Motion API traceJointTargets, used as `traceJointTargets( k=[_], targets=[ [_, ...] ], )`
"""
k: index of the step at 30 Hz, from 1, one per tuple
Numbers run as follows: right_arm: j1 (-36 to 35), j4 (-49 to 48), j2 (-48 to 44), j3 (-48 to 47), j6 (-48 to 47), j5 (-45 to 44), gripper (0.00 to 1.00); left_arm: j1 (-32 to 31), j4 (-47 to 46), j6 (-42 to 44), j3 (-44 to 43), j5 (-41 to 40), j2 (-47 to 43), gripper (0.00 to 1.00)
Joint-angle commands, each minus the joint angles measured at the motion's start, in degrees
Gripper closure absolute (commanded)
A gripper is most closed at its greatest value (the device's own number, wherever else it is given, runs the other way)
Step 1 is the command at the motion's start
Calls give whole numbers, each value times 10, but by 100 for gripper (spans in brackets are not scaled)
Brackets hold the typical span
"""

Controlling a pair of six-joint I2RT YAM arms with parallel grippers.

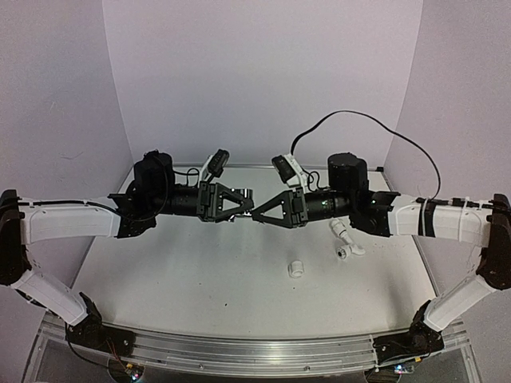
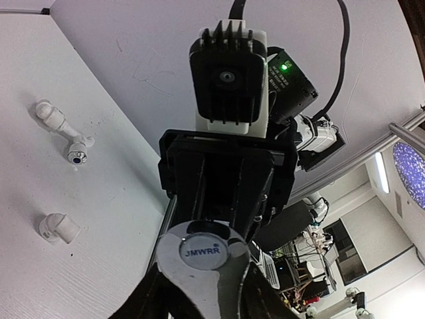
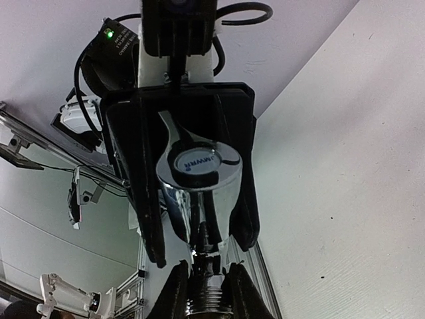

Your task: Install the water faucets

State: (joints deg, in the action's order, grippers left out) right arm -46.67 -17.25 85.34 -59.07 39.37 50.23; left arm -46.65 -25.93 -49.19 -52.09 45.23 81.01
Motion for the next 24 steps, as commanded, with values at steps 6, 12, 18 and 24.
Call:
traceJointTargets(
  k=[6, 12, 18, 24],
  targets=[
    [3, -54, -14, -1, 8, -27, 100, -1, -28, 21, 18, 35, -47, 65],
    [3, -69, -12, 1, 21, -22, 100, -1, -29, 29, 17, 46, -50, 55],
    [3, -90, -9, 6, 36, -20, 100, -2, -30, 30, 11, 63, -41, 50],
    [3, -92, 0, 2, 39, -6, 100, -2, -32, 37, 3, 58, -40, 75]
  ],
)
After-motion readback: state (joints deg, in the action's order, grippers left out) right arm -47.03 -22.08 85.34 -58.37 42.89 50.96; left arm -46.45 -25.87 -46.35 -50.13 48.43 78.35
